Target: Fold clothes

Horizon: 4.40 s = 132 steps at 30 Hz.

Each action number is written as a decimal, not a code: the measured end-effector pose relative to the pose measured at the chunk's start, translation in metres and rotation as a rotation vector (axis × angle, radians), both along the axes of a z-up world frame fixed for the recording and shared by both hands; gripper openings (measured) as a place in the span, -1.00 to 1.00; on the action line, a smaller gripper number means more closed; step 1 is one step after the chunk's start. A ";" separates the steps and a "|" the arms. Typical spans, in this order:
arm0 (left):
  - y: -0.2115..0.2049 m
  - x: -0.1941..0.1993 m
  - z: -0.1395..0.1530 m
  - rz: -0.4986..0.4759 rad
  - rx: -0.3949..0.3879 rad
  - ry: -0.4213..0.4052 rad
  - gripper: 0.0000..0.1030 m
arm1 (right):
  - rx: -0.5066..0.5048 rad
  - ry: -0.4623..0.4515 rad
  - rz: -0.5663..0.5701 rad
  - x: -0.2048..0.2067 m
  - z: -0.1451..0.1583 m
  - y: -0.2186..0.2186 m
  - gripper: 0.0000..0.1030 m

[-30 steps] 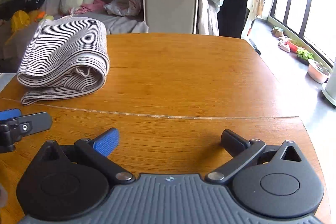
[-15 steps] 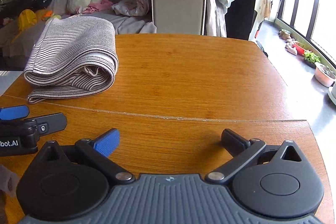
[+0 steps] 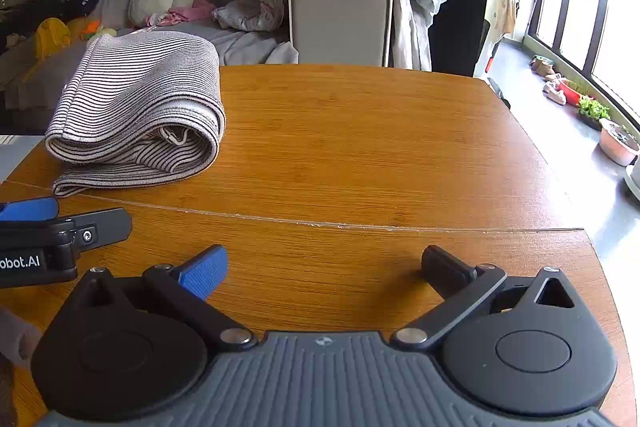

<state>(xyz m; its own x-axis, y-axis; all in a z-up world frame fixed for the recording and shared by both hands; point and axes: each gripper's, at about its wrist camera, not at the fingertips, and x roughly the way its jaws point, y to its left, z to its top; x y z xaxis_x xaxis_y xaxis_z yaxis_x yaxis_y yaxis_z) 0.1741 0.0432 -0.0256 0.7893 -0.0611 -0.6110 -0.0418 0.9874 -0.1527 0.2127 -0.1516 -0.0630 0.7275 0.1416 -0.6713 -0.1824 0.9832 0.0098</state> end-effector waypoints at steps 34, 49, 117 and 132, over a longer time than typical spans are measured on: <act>-0.002 -0.001 0.001 0.007 0.025 0.013 1.00 | 0.005 0.000 0.044 0.018 0.000 -0.001 1.00; 0.002 -0.002 0.002 0.009 -0.014 -0.002 1.00 | 0.005 -0.001 0.043 0.018 -0.001 -0.003 1.00; 0.001 -0.004 0.001 0.009 -0.019 -0.007 1.00 | 0.004 0.003 0.027 0.021 -0.001 -0.003 1.00; 0.001 -0.001 0.002 0.009 -0.016 -0.005 1.00 | 0.005 0.002 0.027 0.021 0.000 -0.004 1.00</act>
